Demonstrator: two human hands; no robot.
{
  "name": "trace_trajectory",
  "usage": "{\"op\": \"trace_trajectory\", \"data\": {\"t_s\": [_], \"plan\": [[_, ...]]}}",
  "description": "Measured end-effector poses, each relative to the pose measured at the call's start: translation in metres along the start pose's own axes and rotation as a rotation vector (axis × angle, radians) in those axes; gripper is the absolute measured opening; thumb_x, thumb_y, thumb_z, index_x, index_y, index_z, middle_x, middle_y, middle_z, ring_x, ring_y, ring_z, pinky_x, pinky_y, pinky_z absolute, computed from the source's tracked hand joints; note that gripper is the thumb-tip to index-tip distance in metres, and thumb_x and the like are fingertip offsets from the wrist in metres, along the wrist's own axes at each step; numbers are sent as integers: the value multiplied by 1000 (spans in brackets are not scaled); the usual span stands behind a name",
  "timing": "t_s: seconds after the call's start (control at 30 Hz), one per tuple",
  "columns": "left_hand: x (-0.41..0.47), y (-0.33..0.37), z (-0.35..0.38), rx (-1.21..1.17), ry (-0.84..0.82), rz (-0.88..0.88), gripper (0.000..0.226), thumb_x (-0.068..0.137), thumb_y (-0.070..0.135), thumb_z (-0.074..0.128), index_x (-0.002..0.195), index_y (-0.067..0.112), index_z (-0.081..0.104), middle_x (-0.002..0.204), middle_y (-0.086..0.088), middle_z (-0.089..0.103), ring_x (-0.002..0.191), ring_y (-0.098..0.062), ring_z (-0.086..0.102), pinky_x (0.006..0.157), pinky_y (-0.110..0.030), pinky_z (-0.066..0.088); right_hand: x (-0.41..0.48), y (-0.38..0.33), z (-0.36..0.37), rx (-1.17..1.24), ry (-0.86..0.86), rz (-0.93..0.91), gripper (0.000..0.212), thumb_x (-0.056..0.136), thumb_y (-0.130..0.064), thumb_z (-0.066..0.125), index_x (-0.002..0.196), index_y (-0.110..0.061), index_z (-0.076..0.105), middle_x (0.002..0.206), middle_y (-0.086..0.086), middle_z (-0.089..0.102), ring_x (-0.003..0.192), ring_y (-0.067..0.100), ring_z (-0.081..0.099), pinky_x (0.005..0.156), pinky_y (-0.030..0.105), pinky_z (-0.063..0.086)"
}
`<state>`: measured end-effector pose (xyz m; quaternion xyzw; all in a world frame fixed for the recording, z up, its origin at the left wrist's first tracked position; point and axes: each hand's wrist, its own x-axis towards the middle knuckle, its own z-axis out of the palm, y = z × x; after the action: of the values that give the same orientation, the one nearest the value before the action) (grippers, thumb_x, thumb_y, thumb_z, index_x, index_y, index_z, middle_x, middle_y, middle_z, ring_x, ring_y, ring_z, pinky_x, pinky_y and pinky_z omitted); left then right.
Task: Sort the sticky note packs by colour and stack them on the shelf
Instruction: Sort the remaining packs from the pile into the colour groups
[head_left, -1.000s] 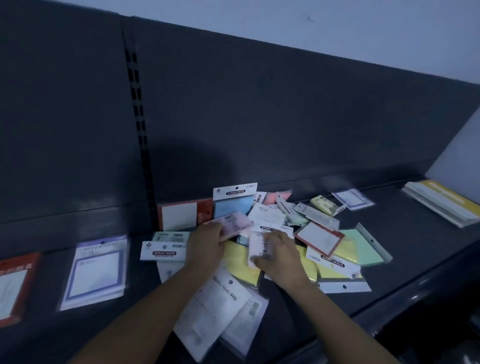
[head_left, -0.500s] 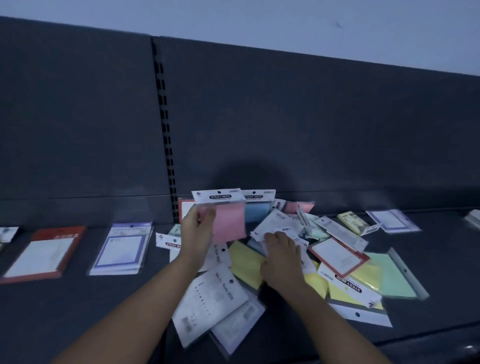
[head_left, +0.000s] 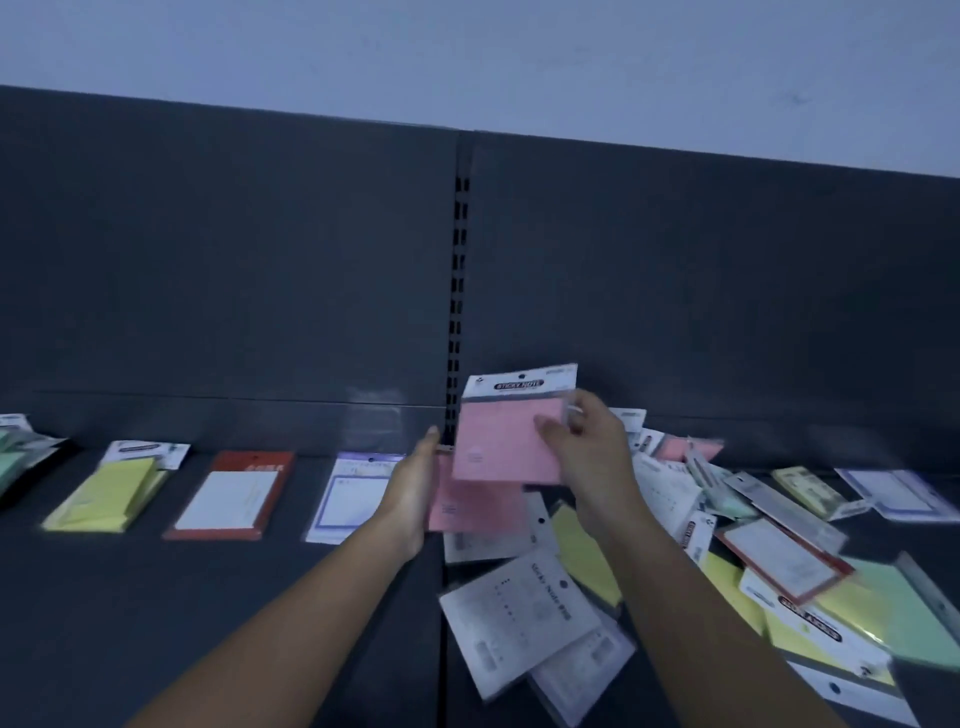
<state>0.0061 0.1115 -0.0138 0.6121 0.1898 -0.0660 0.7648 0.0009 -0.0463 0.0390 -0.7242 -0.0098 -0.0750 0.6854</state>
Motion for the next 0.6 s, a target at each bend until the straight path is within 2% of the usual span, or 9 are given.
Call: {"op": "trace_trajectory", "data": {"t_s": [0.07,0.1,0.17,0.23,0.27,0.37,0.47,0.5,0.6], "plan": [[-5,5,-13,-65,-86,-14,53,91,59,40,77,21,74,82,-6,74,75,-24,71,65,-31,54,-3,9,15,14,-49,137,21,89,-1,54,102,-17,57,107,4,65,95,20,60,74,34,52],[-7,8,-19,-81,-94,0,48,90,57,44,80,20,74,83,-6,74,75,-23,71,64,-30,54,-4,15,23,15,-54,192,21,89,-2,54,105,-16,55,108,5,63,95,19,59,71,31,51],[-12,13,-27,-93,-39,72,28,90,37,56,95,11,65,82,-7,71,67,-19,68,56,-23,51,-7,23,36,39,-33,236,20,90,-4,55,103,-20,55,104,2,60,91,16,57,70,28,50],[-19,14,-35,-81,44,143,8,90,19,58,89,11,56,70,-5,65,50,-12,62,41,-16,43,-11,26,48,34,-14,182,24,90,-5,54,96,-28,56,99,-4,58,89,14,56,73,27,49],[-23,13,-40,-88,66,161,8,91,16,57,84,13,55,67,-3,64,47,-11,61,39,-16,42,-12,28,53,8,-22,151,25,89,-5,54,97,-28,58,100,-3,58,90,14,56,75,27,49],[-40,7,-57,-161,129,162,13,92,13,54,79,15,53,70,-3,65,58,-15,62,49,-23,48,-21,33,72,-46,-148,165,21,90,-6,50,105,-18,59,106,3,60,88,15,56,69,27,45],[-57,1,-82,-179,251,175,10,93,14,51,83,15,51,71,-2,64,60,-14,60,50,-21,47,-34,36,96,21,-329,259,15,92,-7,48,101,-14,58,93,4,64,78,15,59,61,26,45],[-63,0,-90,-184,282,177,6,93,15,50,88,13,52,76,-4,63,65,-16,61,54,-22,48,-38,36,105,34,-372,264,15,92,-7,49,100,-13,59,90,4,65,76,16,60,62,26,47],[-87,-5,-118,-182,367,183,13,92,13,48,99,6,55,88,-12,65,80,-25,61,72,-34,47,-54,39,133,59,-486,295,18,92,-7,50,109,-9,59,92,8,67,80,21,61,67,29,48]]}}
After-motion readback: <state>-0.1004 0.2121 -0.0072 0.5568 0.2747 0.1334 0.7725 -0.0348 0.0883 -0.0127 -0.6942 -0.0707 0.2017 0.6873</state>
